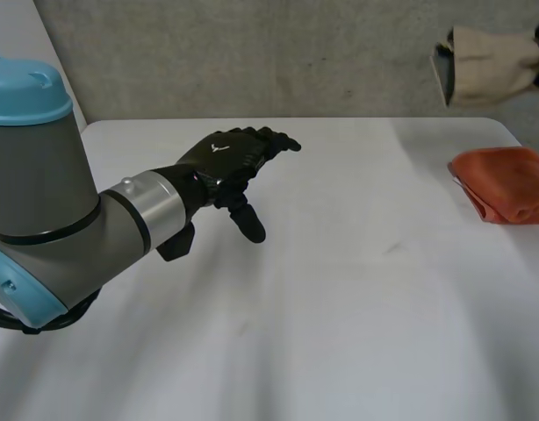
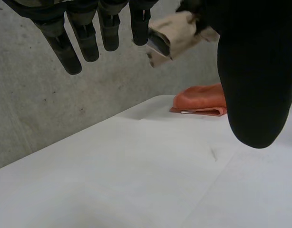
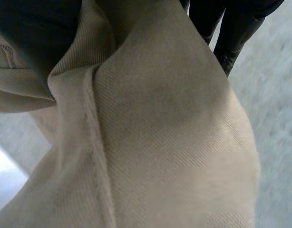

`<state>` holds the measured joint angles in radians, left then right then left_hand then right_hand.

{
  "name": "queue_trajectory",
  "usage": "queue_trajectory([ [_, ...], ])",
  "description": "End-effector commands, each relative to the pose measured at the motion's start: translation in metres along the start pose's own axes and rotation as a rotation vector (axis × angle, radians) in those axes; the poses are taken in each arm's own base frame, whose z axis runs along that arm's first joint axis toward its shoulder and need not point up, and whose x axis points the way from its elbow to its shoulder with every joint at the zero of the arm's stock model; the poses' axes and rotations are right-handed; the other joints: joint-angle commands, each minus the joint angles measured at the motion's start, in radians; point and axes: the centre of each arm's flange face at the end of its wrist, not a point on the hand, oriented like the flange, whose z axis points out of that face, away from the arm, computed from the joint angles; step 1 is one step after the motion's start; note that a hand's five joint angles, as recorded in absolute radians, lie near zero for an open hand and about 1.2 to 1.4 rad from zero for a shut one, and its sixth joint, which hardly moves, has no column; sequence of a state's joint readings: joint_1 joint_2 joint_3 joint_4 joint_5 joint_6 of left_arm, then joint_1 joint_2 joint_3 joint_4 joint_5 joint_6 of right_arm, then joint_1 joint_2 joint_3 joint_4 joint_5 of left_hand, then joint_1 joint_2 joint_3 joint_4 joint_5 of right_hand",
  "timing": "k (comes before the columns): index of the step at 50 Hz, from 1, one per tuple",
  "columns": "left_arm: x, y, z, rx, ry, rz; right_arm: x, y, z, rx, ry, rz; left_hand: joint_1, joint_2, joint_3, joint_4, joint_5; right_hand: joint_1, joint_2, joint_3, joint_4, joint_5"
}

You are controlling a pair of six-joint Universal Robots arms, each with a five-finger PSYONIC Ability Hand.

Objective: Fold the laundry.

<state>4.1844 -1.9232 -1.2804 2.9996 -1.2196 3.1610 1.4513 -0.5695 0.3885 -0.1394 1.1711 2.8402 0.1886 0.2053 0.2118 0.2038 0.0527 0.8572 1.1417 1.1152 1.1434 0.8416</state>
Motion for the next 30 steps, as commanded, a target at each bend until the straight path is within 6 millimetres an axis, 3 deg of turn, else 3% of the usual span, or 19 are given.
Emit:
queue_trajectory([
  [1, -0.001, 0.010, 0.005, -0.023, 0.003, -0.018, 0.008, 0.071, -0.019, -0.113, -0.102, 0.030, 0.013, -0.003, -0.010, -0.002, -0.026, 0.467, 0.182, 0.209, 0.181, 0.308],
  [6, -0.002, 0.019, 0.009, -0.048, 0.003, -0.027, 0.020, 0.124, -0.040, -0.208, -0.110, 0.001, 0.013, -0.003, -0.010, -0.002, -0.026, 0.458, 0.173, 0.200, 0.172, 0.299],
  [9, -0.002, 0.023, 0.011, -0.055, 0.003, -0.030, 0.023, 0.139, -0.050, -0.250, -0.124, -0.018, 0.013, -0.003, -0.010, -0.002, -0.026, 0.408, 0.124, 0.150, 0.122, 0.249],
  [15, -0.003, 0.024, 0.012, -0.055, -0.009, -0.029, 0.018, 0.151, -0.065, -0.314, -0.175, -0.107, 0.013, -0.003, -0.010, -0.002, -0.026, -0.135, -0.419, -0.393, -0.421, -0.294],
  [19, -0.004, 0.024, 0.012, -0.054, -0.012, -0.030, 0.029, 0.131, -0.063, -0.334, -0.142, -0.186, 0.013, -0.003, -0.010, -0.002, -0.026, -0.683, -0.967, -0.941, -0.969, -0.842],
  [22, -0.003, 0.021, 0.011, -0.048, -0.012, -0.028, 0.037, 0.112, -0.060, -0.346, -0.117, -0.208, 0.013, -0.003, -0.010, -0.002, -0.026, -0.683, -0.967, -0.941, -0.969, -0.842],
  [26, -0.002, 0.018, 0.009, -0.038, -0.012, -0.024, 0.049, 0.068, -0.059, -0.346, -0.091, -0.217, 0.013, -0.003, -0.010, -0.002, -0.026, -0.683, -0.967, -0.941, -0.969, -0.842],
  [30, -0.001, 0.008, 0.005, -0.011, -0.016, -0.014, 0.050, 0.005, -0.057, -0.285, -0.080, -0.239, 0.013, -0.003, -0.010, -0.002, -0.026, -0.683, -0.967, -0.941, -0.969, -0.842],
])
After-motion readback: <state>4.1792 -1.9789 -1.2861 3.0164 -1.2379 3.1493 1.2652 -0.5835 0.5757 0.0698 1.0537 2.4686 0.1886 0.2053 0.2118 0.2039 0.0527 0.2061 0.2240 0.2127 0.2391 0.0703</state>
